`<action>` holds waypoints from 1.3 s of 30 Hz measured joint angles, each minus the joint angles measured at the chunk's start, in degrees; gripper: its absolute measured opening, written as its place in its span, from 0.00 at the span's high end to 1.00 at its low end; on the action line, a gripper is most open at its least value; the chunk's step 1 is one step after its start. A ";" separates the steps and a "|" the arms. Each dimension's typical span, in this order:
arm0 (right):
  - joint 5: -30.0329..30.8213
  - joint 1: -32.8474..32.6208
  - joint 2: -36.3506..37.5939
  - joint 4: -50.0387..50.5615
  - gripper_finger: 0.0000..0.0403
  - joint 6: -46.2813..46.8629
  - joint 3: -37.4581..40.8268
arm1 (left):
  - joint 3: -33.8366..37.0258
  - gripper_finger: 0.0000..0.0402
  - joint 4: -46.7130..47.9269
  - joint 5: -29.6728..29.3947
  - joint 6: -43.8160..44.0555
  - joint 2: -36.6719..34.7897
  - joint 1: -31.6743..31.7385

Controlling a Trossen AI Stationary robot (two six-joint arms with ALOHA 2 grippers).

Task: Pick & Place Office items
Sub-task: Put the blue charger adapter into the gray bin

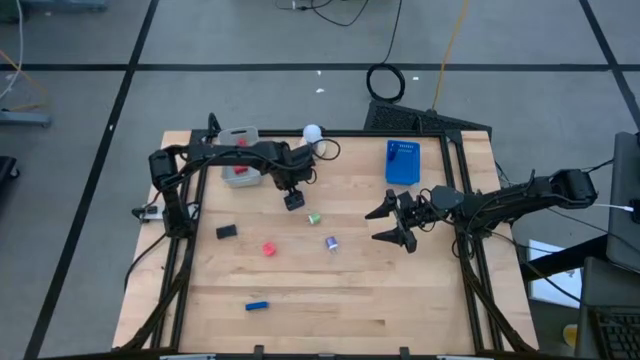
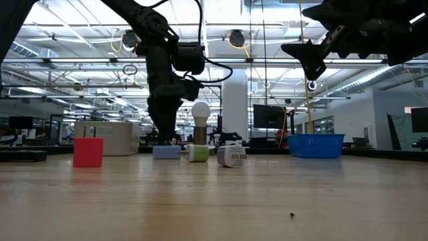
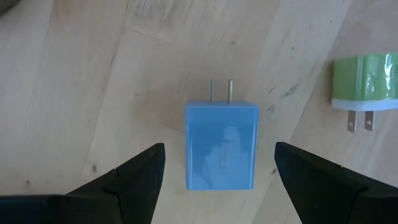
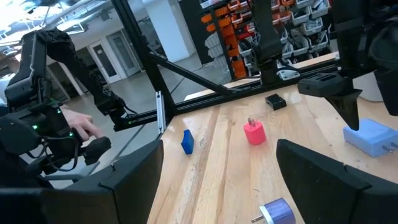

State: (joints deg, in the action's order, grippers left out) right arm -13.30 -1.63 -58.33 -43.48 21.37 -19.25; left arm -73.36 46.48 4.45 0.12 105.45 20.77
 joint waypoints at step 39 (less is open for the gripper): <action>-0.04 0.00 0.00 -0.04 0.25 0.46 0.00 | -0.11 0.48 -1.96 -2.65 -2.97 8.66 -1.03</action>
State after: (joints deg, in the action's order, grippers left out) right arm -13.34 -1.63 -58.33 -43.52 21.82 -19.25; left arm -73.47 44.52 1.80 -2.85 114.11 19.74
